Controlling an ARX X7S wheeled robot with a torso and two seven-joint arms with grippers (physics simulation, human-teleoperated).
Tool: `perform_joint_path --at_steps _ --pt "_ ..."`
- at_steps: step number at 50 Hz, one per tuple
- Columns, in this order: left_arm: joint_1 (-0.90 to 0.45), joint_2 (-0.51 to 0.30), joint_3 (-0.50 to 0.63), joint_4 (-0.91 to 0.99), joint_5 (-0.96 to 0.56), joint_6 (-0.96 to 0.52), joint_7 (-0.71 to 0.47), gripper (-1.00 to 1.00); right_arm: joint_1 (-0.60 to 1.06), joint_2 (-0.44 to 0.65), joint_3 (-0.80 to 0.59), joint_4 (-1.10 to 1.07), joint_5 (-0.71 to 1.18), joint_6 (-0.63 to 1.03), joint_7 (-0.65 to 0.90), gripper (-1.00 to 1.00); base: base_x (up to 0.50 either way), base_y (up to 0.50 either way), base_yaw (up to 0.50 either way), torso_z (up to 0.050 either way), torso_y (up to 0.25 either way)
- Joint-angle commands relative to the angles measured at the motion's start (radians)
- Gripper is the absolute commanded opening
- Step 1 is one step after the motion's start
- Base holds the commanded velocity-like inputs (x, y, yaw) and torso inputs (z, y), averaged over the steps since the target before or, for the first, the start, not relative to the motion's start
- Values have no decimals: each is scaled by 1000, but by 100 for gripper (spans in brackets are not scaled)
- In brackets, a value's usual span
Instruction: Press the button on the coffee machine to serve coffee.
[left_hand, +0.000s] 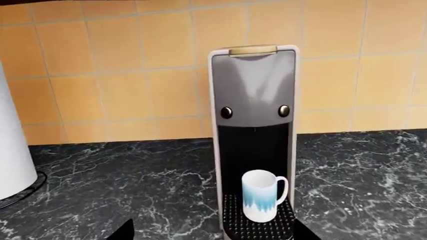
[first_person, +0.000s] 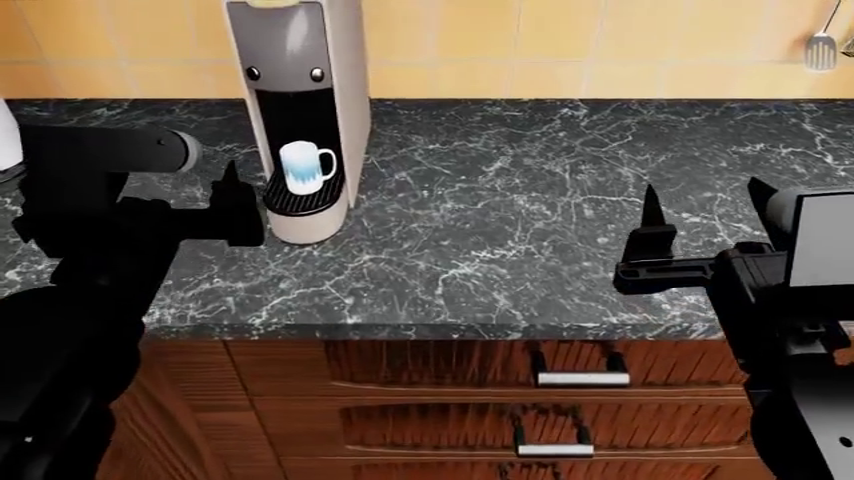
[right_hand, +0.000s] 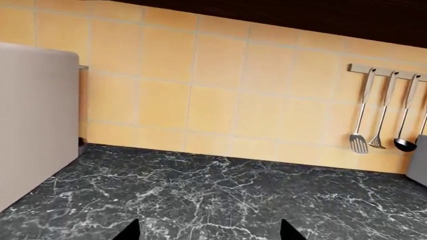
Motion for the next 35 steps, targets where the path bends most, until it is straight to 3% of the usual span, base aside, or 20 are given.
perform_joint_path --at_steps 1,20,35 --pt "17 -9 -14 -4 20 29 8 100 -4 -2 12 3 2 3 -14 100 246 301 0 0 0" --pt "20 -31 -20 -17 10 42 18 100 -11 4 6 10 11 -10 -15 100 172 366 0 0 0" --pt "22 -28 -7 -22 10 46 6 100 -32 8 -14 28 14 -45 -18 100 401 95 0 0 0"
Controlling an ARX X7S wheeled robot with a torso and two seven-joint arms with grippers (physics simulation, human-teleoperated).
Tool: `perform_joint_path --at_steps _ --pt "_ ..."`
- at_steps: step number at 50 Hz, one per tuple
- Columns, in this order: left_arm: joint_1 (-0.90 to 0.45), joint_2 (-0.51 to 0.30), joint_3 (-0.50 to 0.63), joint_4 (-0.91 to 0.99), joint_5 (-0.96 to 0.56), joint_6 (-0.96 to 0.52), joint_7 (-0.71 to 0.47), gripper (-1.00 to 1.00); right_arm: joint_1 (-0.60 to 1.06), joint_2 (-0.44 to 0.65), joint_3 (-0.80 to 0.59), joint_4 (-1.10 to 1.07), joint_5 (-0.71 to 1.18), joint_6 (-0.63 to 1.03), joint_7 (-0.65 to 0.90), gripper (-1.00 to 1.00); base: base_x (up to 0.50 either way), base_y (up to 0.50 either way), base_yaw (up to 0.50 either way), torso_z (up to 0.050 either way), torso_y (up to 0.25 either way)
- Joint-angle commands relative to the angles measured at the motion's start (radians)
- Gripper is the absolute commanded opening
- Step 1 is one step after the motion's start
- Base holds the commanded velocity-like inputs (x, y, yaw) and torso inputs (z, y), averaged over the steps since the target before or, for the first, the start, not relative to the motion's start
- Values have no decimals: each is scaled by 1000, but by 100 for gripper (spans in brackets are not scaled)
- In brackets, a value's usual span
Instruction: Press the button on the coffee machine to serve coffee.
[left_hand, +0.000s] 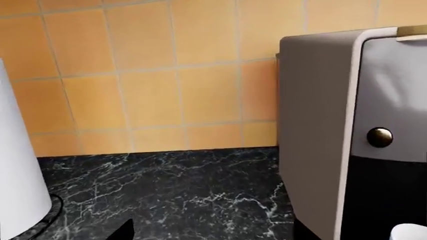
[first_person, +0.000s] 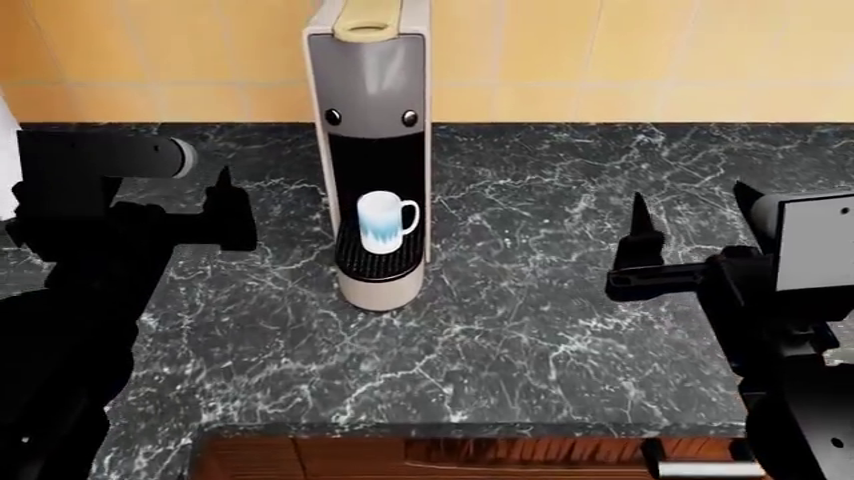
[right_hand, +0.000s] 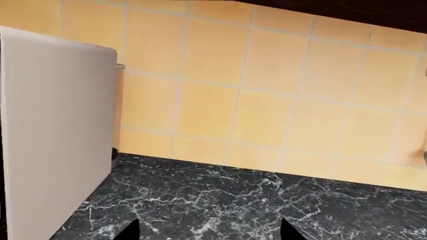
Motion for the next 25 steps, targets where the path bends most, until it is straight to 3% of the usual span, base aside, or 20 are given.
perform_joint_path --at_steps 1,11,25 --pt "5 -2 -9 -8 15 27 10 100 -18 -11 8 14 -3 -27 -12 100 457 62 0 0 0" --pt "3 -7 -12 -12 11 28 11 100 -16 -18 15 10 7 -13 -8 100 397 59 0 0 2" --pt "11 -8 -13 -21 13 37 -1 100 -15 -26 31 -8 32 7 -16 100 223 22 0 0 1"
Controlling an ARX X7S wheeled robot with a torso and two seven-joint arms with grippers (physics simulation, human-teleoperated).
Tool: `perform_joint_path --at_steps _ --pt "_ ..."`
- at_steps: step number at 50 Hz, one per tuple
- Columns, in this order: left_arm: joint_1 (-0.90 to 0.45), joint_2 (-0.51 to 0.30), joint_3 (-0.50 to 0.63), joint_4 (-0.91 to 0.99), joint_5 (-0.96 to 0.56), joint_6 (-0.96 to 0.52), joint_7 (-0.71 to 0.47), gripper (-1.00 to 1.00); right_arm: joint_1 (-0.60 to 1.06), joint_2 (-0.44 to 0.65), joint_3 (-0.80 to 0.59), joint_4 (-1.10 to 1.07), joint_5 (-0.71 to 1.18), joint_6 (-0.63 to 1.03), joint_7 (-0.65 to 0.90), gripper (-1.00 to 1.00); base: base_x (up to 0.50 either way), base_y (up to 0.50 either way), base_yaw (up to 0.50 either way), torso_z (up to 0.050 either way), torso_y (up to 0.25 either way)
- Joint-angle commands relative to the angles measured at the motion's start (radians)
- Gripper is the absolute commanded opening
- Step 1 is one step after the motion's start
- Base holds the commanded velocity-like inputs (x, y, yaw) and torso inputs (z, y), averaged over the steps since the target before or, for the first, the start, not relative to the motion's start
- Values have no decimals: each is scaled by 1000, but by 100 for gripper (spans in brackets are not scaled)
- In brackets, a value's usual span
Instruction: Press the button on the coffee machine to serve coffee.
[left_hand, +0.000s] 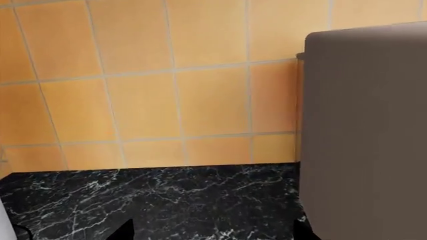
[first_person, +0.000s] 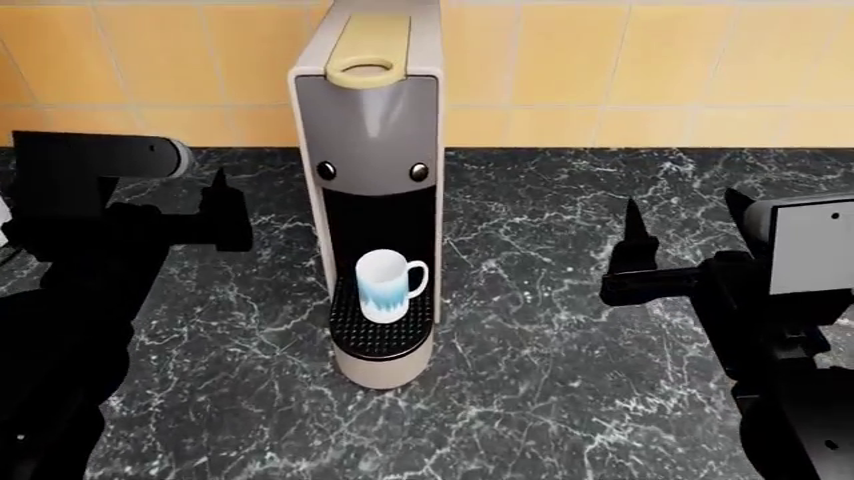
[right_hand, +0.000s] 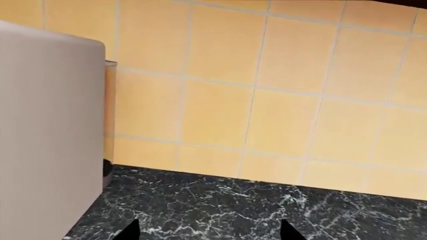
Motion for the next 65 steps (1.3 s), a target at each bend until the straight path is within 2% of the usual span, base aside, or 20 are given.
perform_joint_path --at_steps 1,7,15,23,30,41,51,54,65 --pt "12 4 -10 -6 21 29 1 100 4 -21 41 -32 33 33 -32 100 0 0 0 0 0" --pt "13 2 -9 -9 20 32 -1 100 61 -23 38 -126 130 191 -90 100 0 0 0 0 0" --pt "19 -6 -15 -12 16 35 3 100 171 -81 20 -233 247 418 -112 100 0 0 0 0 0" --pt "21 -9 -17 -9 12 35 2 100 243 -21 55 -153 801 420 292 100 0 0 0 0 0" --pt "23 -3 -8 -10 14 39 -7 100 309 4 19 -94 1045 411 493 100 0 0 0 0 0" --pt "28 15 -1 -5 16 40 -26 100 338 16 -84 -25 995 334 457 100 0 0 0 0 0" --pt "21 -9 -16 -6 3 31 -10 100 334 7 -155 61 927 258 407 100 0 0 0 0 0" --pt "22 -17 -17 -12 3 37 -6 100 395 -26 -209 99 913 258 401 100 0 0 0 0 0" --pt "21 -18 -14 -13 0 38 -10 100 399 -21 -207 102 941 247 417 100 0 0 0 0 0"
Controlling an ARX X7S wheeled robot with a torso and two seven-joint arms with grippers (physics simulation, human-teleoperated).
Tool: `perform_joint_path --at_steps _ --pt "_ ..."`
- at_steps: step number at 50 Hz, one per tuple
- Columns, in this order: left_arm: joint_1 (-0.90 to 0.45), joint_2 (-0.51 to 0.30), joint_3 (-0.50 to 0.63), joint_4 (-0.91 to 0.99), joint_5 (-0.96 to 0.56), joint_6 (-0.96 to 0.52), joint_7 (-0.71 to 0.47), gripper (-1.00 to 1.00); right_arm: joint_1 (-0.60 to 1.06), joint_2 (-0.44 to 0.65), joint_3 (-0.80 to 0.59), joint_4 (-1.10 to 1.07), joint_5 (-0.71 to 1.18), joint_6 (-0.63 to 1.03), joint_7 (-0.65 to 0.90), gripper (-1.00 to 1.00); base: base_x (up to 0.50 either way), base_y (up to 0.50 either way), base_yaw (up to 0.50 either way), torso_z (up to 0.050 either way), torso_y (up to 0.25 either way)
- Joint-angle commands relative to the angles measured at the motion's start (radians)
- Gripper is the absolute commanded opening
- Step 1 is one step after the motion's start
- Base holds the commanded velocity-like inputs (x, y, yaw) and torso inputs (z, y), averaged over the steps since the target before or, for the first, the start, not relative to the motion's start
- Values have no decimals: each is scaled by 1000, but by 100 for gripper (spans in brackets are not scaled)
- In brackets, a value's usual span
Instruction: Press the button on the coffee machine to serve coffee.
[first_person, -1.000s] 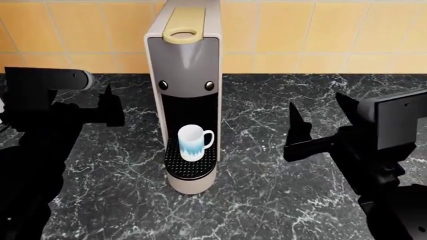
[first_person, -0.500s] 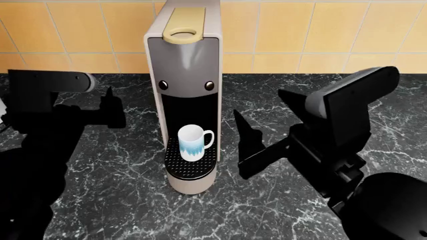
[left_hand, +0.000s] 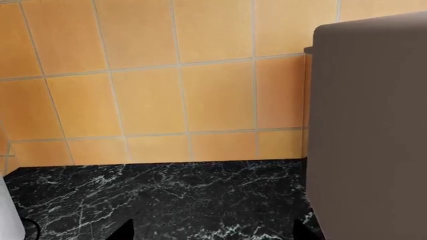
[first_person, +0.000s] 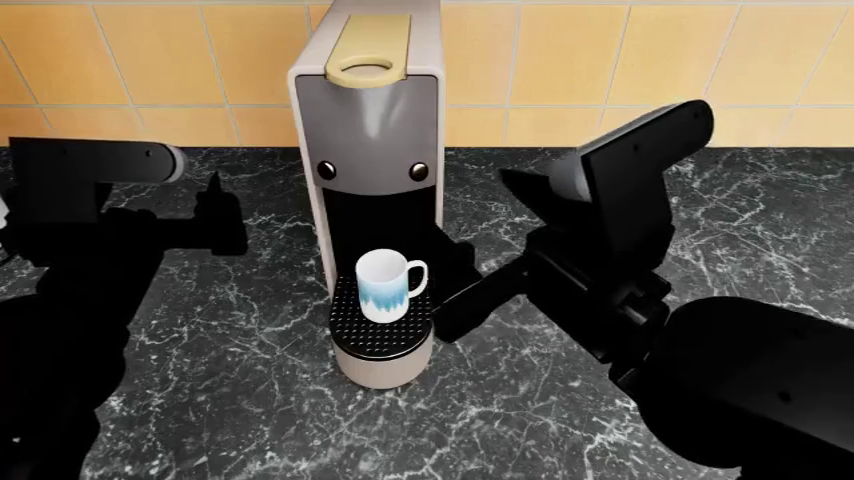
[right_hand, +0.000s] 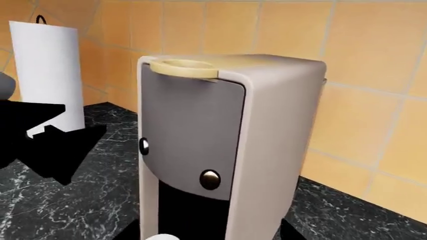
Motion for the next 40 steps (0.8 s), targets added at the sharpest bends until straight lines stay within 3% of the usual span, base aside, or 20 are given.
perform_joint_path --at_steps 1,2,3,40 --pt "5 -4 -9 -6 16 27 11 100 29 -16 -20 32 9 -22 0 100 0 0 0 0 0" --pt "6 -1 -5 -7 17 28 7 100 30 -17 -21 33 10 -26 -1 100 0 0 0 0 0" --pt "5 -1 -5 -8 17 29 7 100 32 -17 -22 34 12 -28 0 -100 0 0 0 0 0" --pt "15 -14 -12 -14 4 39 4 100 24 13 -99 55 -86 -144 -3 -100 0 0 0 0 0"
